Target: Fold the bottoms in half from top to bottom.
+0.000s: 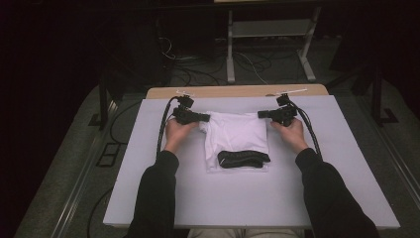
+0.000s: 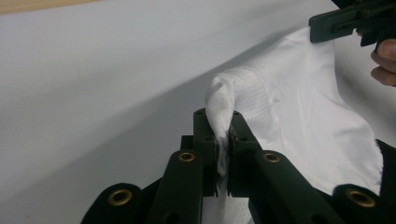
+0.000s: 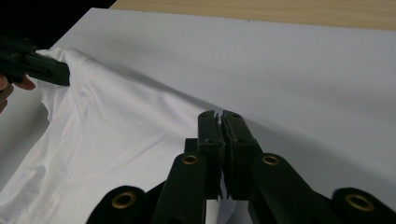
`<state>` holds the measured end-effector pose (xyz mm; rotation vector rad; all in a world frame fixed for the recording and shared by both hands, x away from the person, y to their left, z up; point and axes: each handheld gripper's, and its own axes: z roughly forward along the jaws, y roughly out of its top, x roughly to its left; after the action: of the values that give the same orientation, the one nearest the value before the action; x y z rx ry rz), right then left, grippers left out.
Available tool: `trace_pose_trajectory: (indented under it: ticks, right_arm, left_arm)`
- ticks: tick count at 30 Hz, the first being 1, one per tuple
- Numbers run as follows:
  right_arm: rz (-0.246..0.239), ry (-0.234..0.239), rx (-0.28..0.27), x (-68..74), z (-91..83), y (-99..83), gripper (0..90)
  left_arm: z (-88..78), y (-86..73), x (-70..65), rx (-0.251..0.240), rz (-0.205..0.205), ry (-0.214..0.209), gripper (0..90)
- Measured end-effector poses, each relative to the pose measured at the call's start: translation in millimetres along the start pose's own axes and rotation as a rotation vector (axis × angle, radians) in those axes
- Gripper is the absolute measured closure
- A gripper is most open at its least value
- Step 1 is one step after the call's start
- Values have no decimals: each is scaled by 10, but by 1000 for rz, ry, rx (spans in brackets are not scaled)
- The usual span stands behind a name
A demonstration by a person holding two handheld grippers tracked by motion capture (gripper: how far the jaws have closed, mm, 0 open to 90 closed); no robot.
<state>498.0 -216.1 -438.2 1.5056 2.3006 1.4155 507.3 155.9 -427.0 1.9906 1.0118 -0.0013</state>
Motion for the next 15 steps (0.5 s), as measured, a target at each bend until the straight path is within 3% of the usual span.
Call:
trace_pose_trajectory:
  ticks: [2,5,7,12,13,15]
  right_arm:
    - [3,3,3,-25,9,-21,798]
    - [-4,-9,-25,-47,-25,-50,616]
    - [-8,12,-34,-68,-63,-56,524]
    - [-13,38,-60,-95,-160,-65,289]
    - [-21,47,-61,-97,-176,-69,201]
    - [-39,40,-54,-83,-198,-77,111]
  left_arm:
    - [-6,-8,-9,-19,-1,76,678]
    - [-44,-33,-1,-55,-21,106,542]
    - [-85,-57,-10,-73,-32,119,430]
    - [-210,-111,-28,-142,-62,81,221]
    - [-225,-116,-32,-148,-66,73,178]
    - [-255,-123,-48,-146,-79,50,98]
